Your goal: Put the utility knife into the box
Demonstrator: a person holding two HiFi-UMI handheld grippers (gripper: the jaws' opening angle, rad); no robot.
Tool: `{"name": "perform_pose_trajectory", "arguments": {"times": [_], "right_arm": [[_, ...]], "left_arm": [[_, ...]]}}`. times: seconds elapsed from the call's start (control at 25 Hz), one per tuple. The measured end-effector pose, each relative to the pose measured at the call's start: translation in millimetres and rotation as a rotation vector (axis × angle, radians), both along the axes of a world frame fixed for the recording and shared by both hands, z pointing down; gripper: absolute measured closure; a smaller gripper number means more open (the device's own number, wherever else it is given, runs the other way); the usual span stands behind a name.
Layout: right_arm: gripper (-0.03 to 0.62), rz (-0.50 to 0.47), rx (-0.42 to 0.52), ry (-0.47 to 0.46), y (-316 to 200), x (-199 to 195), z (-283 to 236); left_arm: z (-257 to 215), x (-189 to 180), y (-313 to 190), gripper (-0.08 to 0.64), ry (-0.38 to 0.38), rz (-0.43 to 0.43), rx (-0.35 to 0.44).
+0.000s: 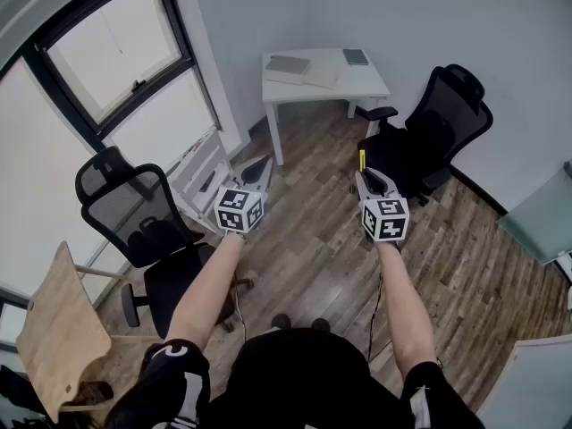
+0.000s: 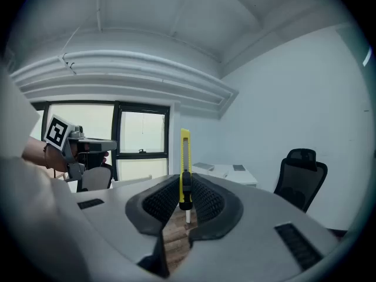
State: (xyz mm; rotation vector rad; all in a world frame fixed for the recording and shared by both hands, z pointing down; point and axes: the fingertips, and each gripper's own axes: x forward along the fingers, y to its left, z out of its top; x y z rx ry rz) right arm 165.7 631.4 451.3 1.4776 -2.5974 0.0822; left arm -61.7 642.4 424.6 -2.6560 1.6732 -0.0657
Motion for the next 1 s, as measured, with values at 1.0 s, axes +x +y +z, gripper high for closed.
{"name": "perform_pose_trajectory", "arguments": {"times": [1.0], "right_arm": [[0.518,-0.052,-0.044,-0.014,-33,48,34]], "left_arm": [[22,38,-19,0.534,-0.001,-0.056,-0.056]]}}
